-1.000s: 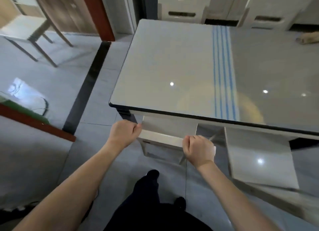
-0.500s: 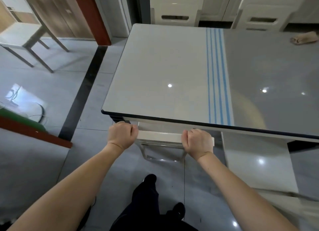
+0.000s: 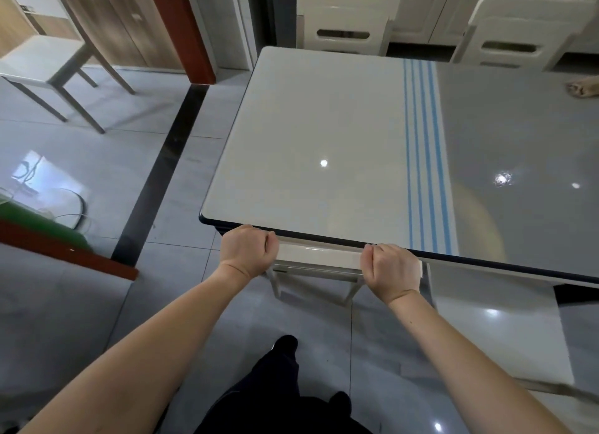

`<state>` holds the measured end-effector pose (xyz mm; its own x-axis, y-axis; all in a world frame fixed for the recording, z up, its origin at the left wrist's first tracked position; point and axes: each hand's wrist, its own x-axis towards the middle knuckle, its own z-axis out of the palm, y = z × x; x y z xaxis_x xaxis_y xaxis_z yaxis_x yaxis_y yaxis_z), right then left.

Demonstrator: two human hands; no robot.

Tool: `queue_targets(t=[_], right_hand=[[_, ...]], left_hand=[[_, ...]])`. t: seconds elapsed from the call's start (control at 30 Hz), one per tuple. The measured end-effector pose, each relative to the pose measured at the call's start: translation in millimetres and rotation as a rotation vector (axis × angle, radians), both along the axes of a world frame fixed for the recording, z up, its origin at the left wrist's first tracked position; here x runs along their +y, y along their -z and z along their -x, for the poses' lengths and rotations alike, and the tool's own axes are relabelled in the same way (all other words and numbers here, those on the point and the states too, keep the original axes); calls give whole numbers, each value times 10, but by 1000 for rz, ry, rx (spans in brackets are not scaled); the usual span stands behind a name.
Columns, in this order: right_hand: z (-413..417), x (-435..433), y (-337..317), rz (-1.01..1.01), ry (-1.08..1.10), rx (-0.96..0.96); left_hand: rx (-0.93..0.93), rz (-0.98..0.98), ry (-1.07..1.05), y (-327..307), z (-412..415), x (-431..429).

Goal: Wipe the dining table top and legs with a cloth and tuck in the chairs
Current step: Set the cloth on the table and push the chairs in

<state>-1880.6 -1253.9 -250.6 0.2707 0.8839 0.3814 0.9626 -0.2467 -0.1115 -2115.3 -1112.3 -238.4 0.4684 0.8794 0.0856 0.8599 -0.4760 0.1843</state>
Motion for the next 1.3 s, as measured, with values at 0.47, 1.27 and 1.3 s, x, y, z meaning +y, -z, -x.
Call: queue_targets(t=[0.47, 1.27, 1.3], right_hand=[[221, 100, -67, -35, 91, 8], [1087, -1972, 149, -507, 964, 1065], [1180, -2173, 173, -533, 1032, 1080]], left_hand=[[1, 21, 85, -48, 122, 172], [-294, 175, 979, -121, -736, -643], [-314, 162, 1047, -131, -821, -761]])
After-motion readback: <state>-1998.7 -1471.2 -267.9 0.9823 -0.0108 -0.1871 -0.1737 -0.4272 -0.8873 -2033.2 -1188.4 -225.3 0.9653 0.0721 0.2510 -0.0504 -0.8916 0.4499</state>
